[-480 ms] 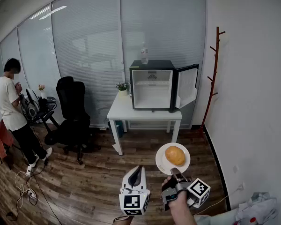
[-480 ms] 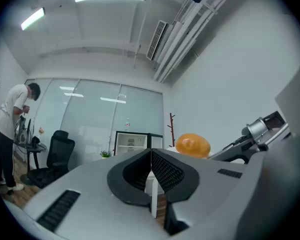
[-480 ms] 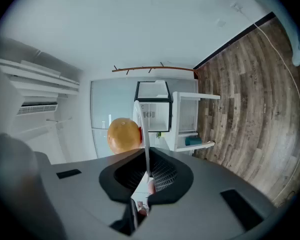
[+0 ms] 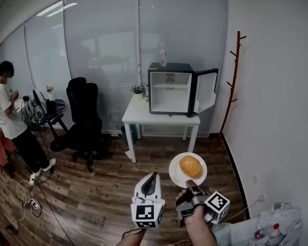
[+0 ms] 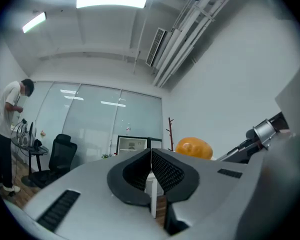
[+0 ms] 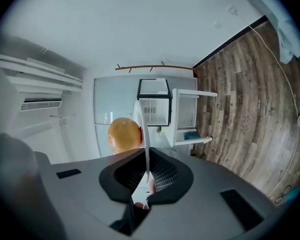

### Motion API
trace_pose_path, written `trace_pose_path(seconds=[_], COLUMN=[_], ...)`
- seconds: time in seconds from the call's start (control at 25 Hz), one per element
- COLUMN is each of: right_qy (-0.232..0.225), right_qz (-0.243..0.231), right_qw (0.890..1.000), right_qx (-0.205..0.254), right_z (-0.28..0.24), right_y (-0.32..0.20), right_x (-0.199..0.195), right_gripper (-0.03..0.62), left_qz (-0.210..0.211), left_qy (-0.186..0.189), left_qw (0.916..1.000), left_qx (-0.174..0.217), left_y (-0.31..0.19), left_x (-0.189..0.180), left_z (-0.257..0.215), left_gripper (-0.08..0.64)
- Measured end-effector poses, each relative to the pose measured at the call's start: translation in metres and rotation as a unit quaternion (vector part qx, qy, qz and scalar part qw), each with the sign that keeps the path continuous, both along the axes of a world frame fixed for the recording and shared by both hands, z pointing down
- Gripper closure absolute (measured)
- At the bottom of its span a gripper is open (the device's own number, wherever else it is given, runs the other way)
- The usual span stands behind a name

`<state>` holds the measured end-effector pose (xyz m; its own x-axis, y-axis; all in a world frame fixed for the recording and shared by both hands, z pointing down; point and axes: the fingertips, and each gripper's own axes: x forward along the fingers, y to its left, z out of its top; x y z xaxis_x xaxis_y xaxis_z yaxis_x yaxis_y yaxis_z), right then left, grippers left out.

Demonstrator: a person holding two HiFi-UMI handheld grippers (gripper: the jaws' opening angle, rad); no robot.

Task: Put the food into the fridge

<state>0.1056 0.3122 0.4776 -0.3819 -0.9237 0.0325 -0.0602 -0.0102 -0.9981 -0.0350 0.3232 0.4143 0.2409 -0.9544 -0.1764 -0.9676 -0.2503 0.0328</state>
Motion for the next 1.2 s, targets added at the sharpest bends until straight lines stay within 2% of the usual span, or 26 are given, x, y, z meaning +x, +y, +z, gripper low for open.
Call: trace_pose_path(seconds=[0.24, 0.44, 0.64, 0.88, 1.2], right_qy=[0.01, 0.009, 0.008, 0.004, 0.006], right_qz=[0.0, 0.003, 0.002, 0.0, 0.004], right_qw=[1.0, 1.0, 1.0, 1.0, 1.0], right_qx=[-0.012, -0.001, -0.001, -0.003, -0.014], right_z=[0.007, 0.003, 0.003, 0.006, 0.014], right_y=[-0.017, -0.049, -0.081, -0.111, -0.172], right_x=[0.016, 0.041, 0.056, 0.052, 0.022], right_gripper=[0.554, 0.554, 0.554, 0.554, 0.554], left_qz=[0.001, -0.003, -0.01, -0.011, -0.005], left_qy=[-0.001, -0.011, -0.019, -0.016, -0.02], left_qw=[1.0, 0.9999, 0.9998, 0.9997, 0.9998], left_qx=[0.002, 0.01, -0.001, -0.012, 0.0], left_y=[-0.017, -0.046, -0.076, -0.105, -0.169], left_x=[0.014, 0.038, 0.051, 0.048, 0.018], left_z=[-0.005, -0.009, -0.005, -0.003, 0.002], left_gripper=[0.531, 0.531, 0.531, 0.531, 0.531])
